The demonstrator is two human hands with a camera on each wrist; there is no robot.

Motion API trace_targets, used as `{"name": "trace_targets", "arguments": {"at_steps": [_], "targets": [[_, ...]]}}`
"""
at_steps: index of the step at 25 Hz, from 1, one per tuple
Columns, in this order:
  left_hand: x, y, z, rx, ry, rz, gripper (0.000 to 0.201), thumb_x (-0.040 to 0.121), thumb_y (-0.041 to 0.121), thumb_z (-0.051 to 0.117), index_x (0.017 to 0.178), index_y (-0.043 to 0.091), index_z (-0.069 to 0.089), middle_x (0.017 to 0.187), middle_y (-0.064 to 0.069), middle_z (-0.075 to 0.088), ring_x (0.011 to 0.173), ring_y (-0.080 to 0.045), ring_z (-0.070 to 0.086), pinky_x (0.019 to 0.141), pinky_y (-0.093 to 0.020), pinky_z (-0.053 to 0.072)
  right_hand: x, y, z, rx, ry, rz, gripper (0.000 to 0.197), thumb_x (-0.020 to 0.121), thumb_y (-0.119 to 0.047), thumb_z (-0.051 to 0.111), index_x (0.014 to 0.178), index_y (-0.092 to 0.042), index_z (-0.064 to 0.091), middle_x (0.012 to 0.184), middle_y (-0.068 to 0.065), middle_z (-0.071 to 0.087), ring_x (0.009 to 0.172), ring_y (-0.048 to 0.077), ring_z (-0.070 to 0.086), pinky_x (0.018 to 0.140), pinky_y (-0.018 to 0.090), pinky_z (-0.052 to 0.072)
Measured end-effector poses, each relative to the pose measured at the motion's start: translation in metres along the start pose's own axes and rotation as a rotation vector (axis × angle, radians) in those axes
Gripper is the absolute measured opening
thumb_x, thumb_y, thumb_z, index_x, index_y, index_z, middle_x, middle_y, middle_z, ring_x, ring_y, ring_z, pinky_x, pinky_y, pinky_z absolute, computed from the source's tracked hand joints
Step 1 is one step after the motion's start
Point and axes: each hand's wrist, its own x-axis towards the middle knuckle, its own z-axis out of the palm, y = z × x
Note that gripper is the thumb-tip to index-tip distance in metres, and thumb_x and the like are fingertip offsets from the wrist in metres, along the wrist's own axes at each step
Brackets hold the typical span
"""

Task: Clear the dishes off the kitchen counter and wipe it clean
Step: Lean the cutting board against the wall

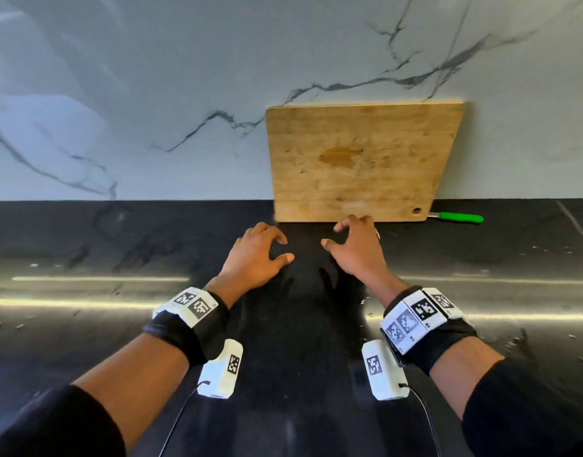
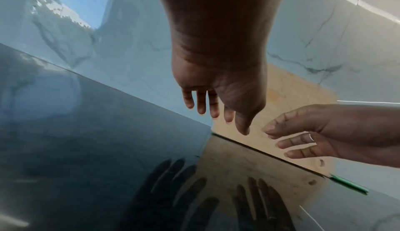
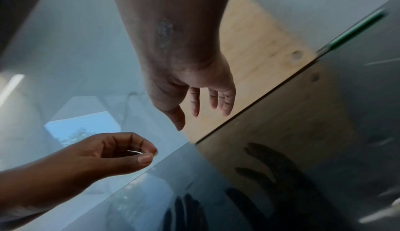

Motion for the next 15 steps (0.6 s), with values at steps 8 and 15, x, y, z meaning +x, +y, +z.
{"name": "trace_targets", "arguments": {"at_steps": [8,15], "targets": [[-0.188,-0.173,-0.112,-0.039,0.134,-0.118,0.030,0.082,0.045,0.071,0.104,0.027,0.064,0.111,0.006,0.055,0.107,-0.022,0.056,0.094,-0.044,0.046,-0.116,-0.179,0.161,0.043,-0.239,-0.361,0.030,0.083,-0.037,0.074,0.105,-0.022,0.061,0.123,0.001,0.046,0.116,0.016,0.044,0.088,0.020,0.028],[-0.426,-0.373,-0.221,0.013,0.240,-0.401,0.036,0.079,0.055,0.064,0.103,0.029,0.064,0.111,0.004,0.057,0.108,-0.022,0.056,0.091,-0.042,0.049,-0.260,-0.362,0.374,0.085,-0.464,-0.590,0.020,0.095,-0.032,0.059,0.090,-0.016,0.072,0.103,0.004,0.060,0.101,0.023,0.058,0.085,0.029,0.041]]}}
